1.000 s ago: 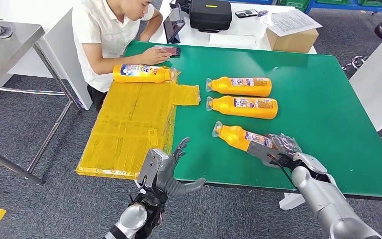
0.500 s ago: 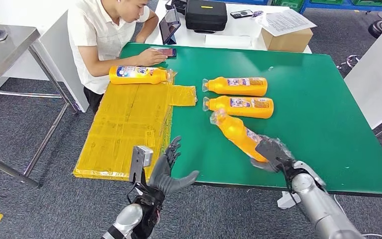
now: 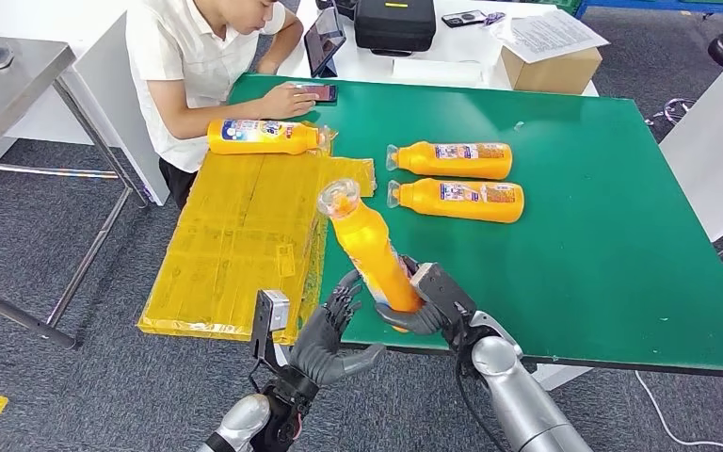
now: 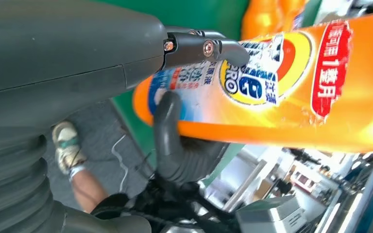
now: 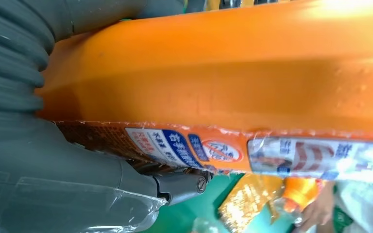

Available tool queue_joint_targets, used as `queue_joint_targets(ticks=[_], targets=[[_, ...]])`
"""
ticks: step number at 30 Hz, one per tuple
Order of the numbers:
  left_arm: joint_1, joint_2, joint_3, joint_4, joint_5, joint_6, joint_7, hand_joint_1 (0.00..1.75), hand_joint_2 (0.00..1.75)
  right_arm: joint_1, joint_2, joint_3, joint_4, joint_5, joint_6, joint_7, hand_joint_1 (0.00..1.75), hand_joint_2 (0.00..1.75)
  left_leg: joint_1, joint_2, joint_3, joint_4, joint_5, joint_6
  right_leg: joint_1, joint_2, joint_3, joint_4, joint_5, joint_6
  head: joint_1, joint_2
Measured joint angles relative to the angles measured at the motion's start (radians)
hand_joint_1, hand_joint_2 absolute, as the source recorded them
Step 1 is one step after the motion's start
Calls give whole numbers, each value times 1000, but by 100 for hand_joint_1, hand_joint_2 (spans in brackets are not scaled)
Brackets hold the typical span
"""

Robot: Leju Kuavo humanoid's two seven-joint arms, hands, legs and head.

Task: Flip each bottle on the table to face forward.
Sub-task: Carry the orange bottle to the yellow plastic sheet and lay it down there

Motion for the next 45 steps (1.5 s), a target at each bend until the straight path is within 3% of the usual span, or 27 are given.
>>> queue_joint_targets(ticks=[5,12,19,20,23,24,25,26,28,29,30,40,44,45], targets=[[5,-8,15,-44,-40,93,-42,0,175,3,20,56,0,-6,-16,-3,175,175,0,0,-1,0,0,0,0,0,-2,0,0,0,0,0],[-2,-19,47,-65,14,189,-13,0,175,52,38,141,-2,34,-69,-17,175,175,0,0,-2,0,0,0,0,0,-3,0,0,0,0,0],[-2,-25,67,-55,100,166,2,0,175,77,43,182,-6,49,-86,-20,175,175,0,0,-4,0,0,0,0,0,-5,0,0,0,0,0],[-1,-25,69,-55,115,150,7,20,175,76,43,187,-6,55,-92,-20,175,175,0,0,-4,0,0,0,0,0,-5,0,0,0,0,0],[-2,-24,71,-54,136,112,23,151,175,73,43,198,-2,73,-109,-31,175,175,0,0,-5,0,0,0,0,0,-5,0,0,0,0,0],[-3,-24,71,-53,138,102,25,175,175,72,43,200,-1,72,-110,-36,175,175,0,0,-5,0,0,0,0,0,-5,0,0,0,0,0],[-4,-24,72,-52,141,91,26,175,175,70,43,201,0,69,-109,-42,164,175,0,0,-5,0,0,0,0,0,-5,0,0,0,0,0],[-5,-23,72,-51,142,80,24,175,175,69,43,202,0,64,-108,-46,129,175,0,0,-5,0,0,0,0,0,-5,0,0,0,0,0],[-6,-21,75,-51,150,54,19,175,175,68,43,202,0,49,-99,-52,42,175,0,0,-5,0,0,0,0,0,-5,0,0,0,0,0],[-7,-21,77,-51,156,39,18,175,175,67,43,202,0,39,-90,-55,9,175,0,0,-5,0,0,0,0,0,-5,0,0,0,0,0],[-6,-20,81,-53,164,23,16,175,175,68,43,203,0,28,-78,-58,0,175,0,0,-5,0,0,0,0,0,-5,0,0,0,0,0],[27,-19,112,-120,179,-31,-17,175,175,77,43,207,-11,-38,-5,-81,0,175,0,0,-5,0,0,0,0,0,-6,0,0,0,0,0],[42,-22,131,-161,167,-20,-71,175,175,97,46,207,-30,-102,36,-87,0,0,0,0,-5,0,0,0,0,0,-6,0,0,0,0,0],[45,-23,142,-174,164,-8,-83,175,175,108,49,206,-39,-108,27,-90,0,0,0,0,-5,0,0,0,0,0,-6,0,0,0,0,0]])
